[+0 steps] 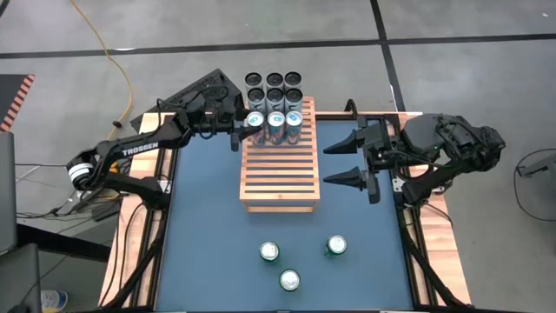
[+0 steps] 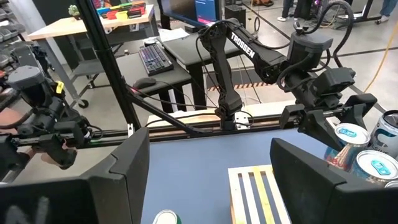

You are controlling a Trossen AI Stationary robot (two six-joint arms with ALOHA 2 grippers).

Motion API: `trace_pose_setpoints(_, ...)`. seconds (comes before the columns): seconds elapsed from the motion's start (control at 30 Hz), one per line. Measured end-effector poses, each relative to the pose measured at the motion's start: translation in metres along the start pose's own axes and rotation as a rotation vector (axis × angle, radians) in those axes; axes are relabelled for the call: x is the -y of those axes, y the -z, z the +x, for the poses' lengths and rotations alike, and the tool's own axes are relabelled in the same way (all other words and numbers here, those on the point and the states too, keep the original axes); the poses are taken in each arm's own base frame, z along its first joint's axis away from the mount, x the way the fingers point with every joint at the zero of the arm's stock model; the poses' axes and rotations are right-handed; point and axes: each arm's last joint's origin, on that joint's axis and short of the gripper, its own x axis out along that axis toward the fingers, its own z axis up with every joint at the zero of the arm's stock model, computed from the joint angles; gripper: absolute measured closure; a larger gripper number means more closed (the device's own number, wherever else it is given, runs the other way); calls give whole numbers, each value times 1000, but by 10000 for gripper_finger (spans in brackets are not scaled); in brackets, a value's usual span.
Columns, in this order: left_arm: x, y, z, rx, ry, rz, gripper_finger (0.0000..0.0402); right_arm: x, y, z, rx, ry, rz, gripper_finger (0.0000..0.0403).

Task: Place canned beverage on shelf
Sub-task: Put the blue soda can on the shelf aligned to the other blue soda can

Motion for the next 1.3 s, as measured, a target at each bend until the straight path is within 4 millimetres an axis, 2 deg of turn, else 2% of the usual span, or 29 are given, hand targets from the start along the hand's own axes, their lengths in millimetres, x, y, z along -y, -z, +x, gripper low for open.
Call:
trace_pose_setpoints(0.47, -1, 1, -1, -11, -12, -6, 158, -1, 1, 3, -7, 1, -3, 127)
trace_pose_setpoints(0.87, -6, 4, -3, -42, -19, -68, 77, -1, 2, 6, -18, -1, -7, 127)
trace_pose_setpoints(1.3, -7, 8, -4, -80, -10, -40, 69, -1, 2, 6, -21, -4, -7, 127)
